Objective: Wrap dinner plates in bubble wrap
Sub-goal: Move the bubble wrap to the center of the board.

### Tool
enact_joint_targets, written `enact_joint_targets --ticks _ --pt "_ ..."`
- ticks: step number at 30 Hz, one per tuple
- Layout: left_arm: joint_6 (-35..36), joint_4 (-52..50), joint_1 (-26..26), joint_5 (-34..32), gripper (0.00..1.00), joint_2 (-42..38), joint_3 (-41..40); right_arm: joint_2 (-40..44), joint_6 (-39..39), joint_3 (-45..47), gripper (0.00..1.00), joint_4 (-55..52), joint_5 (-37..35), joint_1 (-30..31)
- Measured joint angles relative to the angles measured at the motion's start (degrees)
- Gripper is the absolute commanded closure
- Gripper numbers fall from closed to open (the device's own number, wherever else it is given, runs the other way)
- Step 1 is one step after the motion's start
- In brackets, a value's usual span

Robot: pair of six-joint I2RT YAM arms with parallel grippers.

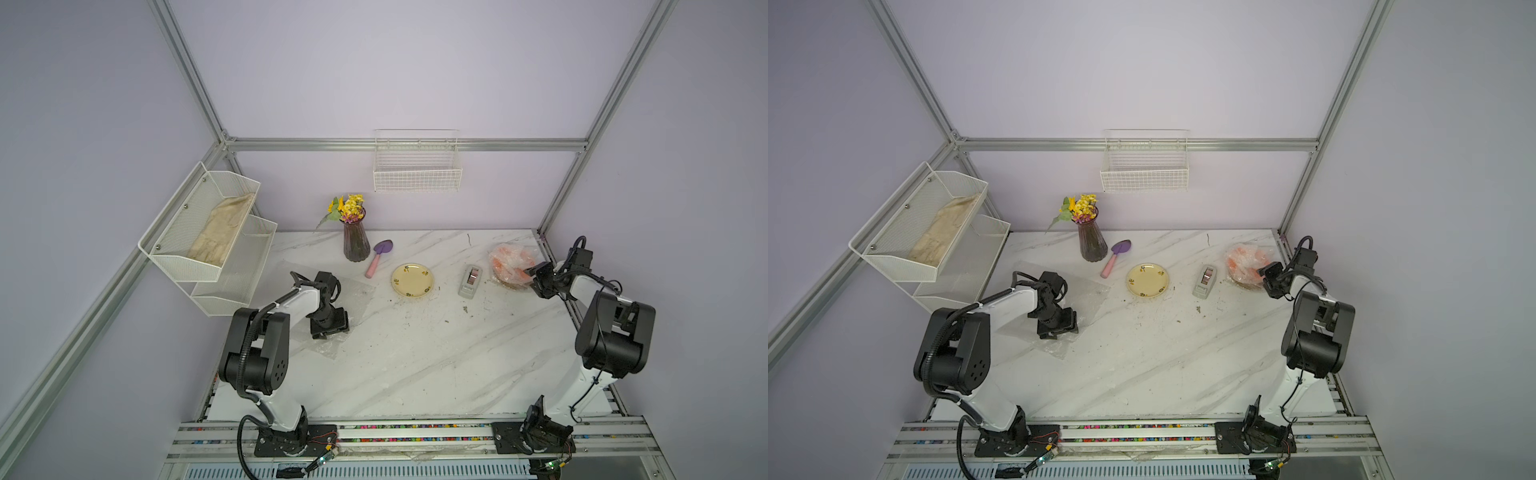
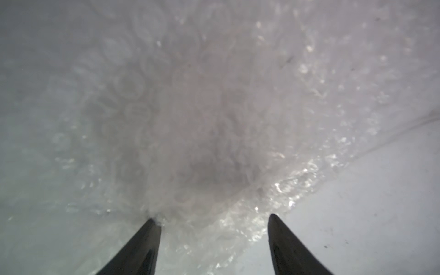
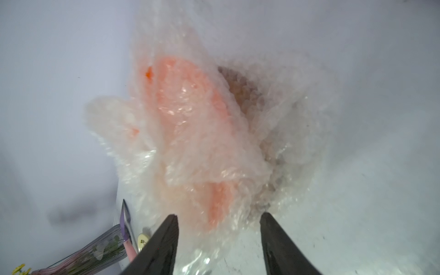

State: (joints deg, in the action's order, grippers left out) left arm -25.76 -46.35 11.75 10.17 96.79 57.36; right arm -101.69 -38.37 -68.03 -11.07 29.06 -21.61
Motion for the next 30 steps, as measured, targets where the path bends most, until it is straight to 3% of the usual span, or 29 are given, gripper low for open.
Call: enact_joint_targets --ticks 8,12,18,24,30 --pt "-13.1 10.4 21.5 11.7 0.30 2.7 0.9 12.0 1.1 3.8 0.41 -2.1 0.1 -0.2" --pt "-18.3 16.4 31.1 19.6 0.30 10.3 8.5 14.3 1.0 6.1 0.42 -3.2 0.9 1.6" --pt "-19.9 20.0 41.2 26.1 0.28 21.3 22.1 15.6 0.5 8.3 0.45 -4.2 2.4 11.6" --pt "-19.6 14.9 43.1 24.2 0.22 16.7 22.9 14.8 0.0 10.4 0.48 -4.2 4.2 24.2" --pt "-17.3 9.9 34.3 19.1 0.25 1.7 22.1 12.9 -0.2 13.6 0.52 -4.3 3.8 34.5"
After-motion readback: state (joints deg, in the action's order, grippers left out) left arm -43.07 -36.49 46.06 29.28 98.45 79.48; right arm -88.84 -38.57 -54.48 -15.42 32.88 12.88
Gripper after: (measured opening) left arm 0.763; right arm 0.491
